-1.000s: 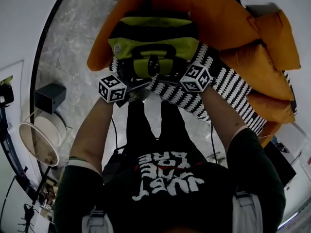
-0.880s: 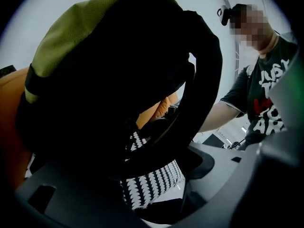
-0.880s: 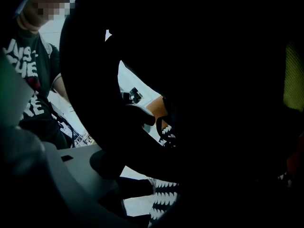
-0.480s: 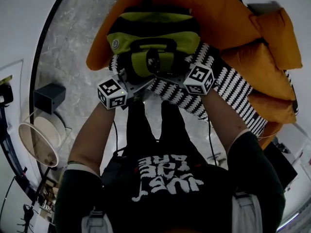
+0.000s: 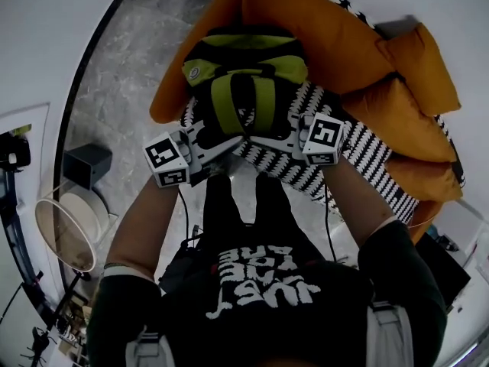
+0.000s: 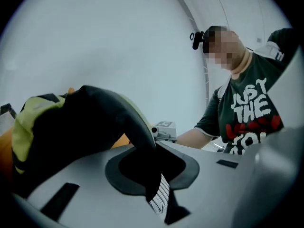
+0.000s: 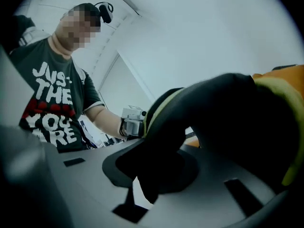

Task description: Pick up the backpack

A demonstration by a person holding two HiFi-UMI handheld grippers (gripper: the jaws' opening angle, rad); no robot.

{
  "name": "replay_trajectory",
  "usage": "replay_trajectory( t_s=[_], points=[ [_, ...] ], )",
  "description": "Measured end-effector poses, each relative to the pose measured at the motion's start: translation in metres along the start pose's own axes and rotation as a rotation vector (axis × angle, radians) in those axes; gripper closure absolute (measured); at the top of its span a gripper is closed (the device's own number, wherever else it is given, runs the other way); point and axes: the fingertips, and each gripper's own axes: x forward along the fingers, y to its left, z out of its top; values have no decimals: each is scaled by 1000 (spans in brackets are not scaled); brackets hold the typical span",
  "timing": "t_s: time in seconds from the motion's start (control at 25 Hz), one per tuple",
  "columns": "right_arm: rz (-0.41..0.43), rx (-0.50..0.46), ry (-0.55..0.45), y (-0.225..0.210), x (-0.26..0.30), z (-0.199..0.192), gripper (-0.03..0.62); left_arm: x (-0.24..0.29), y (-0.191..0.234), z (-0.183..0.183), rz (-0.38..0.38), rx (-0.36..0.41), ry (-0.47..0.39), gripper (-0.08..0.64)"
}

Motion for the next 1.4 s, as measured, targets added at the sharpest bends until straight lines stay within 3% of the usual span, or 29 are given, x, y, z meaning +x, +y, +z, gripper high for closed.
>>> replay_trajectory(
  t_s=[0.24,0.68,1.0,1.4],
  points=[
    [33,-46,-77,30,-8,55,515,-6,-31,54,-36,2,-107,497],
    [14,51,-278,49,-26,145,489,-15,-63,139,-95,-84,-272,491],
    [18,16,-356,75,-61,209,503,-8,-111,209,-159,29,-320,473],
    [70,-16,-340,125,-66,304,511,-26,-165,297,-197,197,-339,474]
  ],
)
